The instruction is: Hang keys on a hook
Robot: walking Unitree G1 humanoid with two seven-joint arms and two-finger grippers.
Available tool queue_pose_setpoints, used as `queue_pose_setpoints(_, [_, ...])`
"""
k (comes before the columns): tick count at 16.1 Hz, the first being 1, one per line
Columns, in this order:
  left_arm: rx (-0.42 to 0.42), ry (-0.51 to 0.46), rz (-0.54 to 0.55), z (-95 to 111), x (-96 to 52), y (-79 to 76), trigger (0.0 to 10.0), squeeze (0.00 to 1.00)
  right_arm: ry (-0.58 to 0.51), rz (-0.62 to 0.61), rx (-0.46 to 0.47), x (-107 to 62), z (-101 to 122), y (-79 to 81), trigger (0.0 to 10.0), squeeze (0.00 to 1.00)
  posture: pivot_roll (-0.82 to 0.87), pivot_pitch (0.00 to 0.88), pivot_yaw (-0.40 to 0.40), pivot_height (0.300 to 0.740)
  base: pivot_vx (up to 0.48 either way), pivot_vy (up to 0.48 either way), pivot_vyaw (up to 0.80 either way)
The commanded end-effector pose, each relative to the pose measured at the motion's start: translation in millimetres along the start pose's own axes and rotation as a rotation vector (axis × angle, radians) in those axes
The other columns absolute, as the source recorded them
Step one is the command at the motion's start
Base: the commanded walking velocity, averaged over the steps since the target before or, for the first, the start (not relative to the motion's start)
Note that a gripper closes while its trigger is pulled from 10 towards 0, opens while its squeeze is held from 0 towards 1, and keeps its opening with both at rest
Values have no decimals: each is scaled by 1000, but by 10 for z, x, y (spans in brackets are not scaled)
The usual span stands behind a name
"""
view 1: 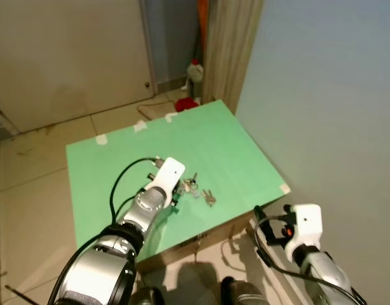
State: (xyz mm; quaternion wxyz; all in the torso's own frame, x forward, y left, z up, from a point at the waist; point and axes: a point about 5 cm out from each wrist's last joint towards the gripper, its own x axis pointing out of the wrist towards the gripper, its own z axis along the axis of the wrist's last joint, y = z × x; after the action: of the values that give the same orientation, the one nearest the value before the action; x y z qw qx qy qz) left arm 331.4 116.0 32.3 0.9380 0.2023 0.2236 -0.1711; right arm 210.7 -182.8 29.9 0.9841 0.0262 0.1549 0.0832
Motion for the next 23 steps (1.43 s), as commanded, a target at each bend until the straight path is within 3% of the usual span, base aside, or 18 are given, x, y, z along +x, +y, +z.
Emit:
queue_pose_setpoints(1, [11, 13, -13, -67, -12, -39, 10000, 1000, -9, -17, -12, -31, 29, -47, 10000, 0, -284, 161, 6, 740, 0, 0, 0])
queue_pose_setpoints(4, [80, -21, 17, -127, -40, -59, 10000, 1000, 3, -25, -14, -226, -24, -95, 10000, 0, -310, 200, -13, 740, 0, 0, 0])
queue_pose_setpoints(11, [132, 16, 106, -452, -155, -14, 10000, 1000, 8, -45, -39, -501, 6, -161, 10000, 0, -379, 245, -57, 740, 0, 0, 0])
queue_pose_setpoints(14, [178, 25, 151, -482, -173, 72, 10000, 1000, 35, -52, -40, -595, -31, -168, 10000, 0, -391, 261, -65, 740, 0, 0, 0])
queue_pose_setpoints(20, [180, 34, 134, -424, -148, 121, 10000, 1000, 49, -52, -33, -653, -27, -128, 10000, 0, -401, 270, -65, 740, 0, 0, 0])
queue_pose_setpoints(21, [199, 32, 122, -396, -135, 112, 10000, 0, 50, -53, -33, -665, -26, -127, 10000, 0, -408, 272, -65, 740, 0, 0, 0])
queue_pose_setpoints(23, [199, 27, 123, -332, -112, 131, 10000, 0, 54, -57, -30, -697, -26, -115, 10000, 0, -419, 275, -65, 740, 0, 0, 0])
